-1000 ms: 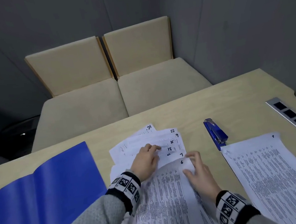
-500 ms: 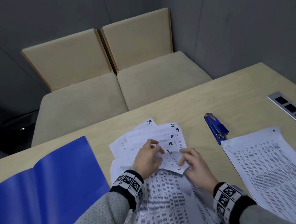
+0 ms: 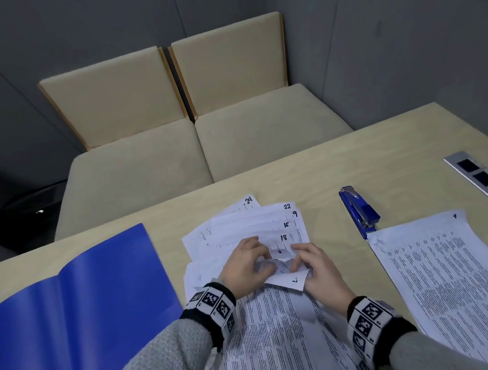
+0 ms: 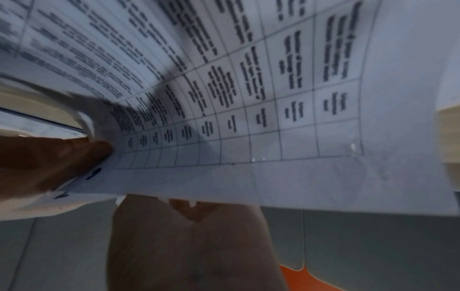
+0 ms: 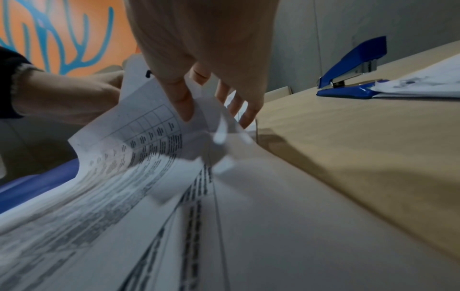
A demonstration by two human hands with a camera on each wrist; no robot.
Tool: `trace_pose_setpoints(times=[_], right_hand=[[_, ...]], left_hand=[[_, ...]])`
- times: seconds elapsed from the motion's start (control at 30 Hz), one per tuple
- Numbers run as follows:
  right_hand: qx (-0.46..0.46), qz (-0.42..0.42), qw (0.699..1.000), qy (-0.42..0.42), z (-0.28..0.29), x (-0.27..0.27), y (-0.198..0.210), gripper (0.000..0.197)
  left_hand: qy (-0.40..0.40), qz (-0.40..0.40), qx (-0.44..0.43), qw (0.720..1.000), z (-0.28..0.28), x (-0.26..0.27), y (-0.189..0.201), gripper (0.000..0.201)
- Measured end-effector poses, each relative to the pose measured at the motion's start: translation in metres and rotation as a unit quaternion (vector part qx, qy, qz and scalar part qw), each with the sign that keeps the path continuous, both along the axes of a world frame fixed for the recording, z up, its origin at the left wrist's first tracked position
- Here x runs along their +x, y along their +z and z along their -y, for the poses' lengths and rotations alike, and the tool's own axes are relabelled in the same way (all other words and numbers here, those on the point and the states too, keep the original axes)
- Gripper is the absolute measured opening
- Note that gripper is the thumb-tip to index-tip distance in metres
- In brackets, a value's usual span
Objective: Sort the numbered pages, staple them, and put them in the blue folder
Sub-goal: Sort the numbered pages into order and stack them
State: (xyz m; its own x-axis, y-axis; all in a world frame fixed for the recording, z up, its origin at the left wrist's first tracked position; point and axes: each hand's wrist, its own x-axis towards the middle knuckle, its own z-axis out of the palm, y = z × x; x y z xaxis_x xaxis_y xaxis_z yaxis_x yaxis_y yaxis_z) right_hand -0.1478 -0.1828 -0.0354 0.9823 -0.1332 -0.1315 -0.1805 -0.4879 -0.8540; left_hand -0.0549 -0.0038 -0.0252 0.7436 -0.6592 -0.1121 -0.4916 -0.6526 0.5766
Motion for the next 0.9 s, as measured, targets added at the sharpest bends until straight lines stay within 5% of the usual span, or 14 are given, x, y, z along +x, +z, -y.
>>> trace_pose_setpoints(times=[0.1, 0.3, 0.37, 0.47, 0.53, 0.67, 0.8, 0.9], right_hand=[[-0.004, 0.008, 1.000, -0.012, -0.001, 0.000, -0.001, 0.026], [0.050, 0.005, 0.998, -0.044, 0.000, -0.003, 0.000, 0.021], [0.056, 0.013, 0.997, -0.054, 0.002, -0.002, -0.001, 0.014], [0.049, 0.018, 0.997, -0.053, 0.003, 0.001, 0.001, 0.010], [0.047, 0.015, 0.997, -0.053, 0.003, 0.001, 0.004, 0.011], [0.037, 0.021, 0.998, -0.046, 0.002, 0.001, 0.012, 0.007], [0.059, 0.015, 0.997, -0.041, 0.003, 0.003, 0.014, 0.005], [0.087, 0.010, 0.995, -0.057, 0.003, 0.004, 0.014, 0.008]], left_hand=[[0.040, -0.025, 0.041, 0.998, 0.009, 0.003, 0.010, 0.058], [0.090, -0.128, 0.152, 0.976, 0.015, 0.024, 0.029, 0.029], [0.103, -0.181, 0.096, 0.973, 0.012, 0.028, 0.032, 0.024], [0.170, -0.211, -0.052, 0.961, 0.006, 0.028, 0.038, 0.047], [0.202, -0.209, -0.079, 0.954, 0.001, 0.027, 0.037, 0.039], [0.208, -0.162, -0.081, 0.961, -0.004, 0.023, 0.039, 0.001], [0.134, -0.044, -0.045, 0.989, -0.005, 0.015, 0.045, 0.021], [0.034, 0.158, 0.008, 0.987, -0.008, 0.012, 0.054, 0.028]])
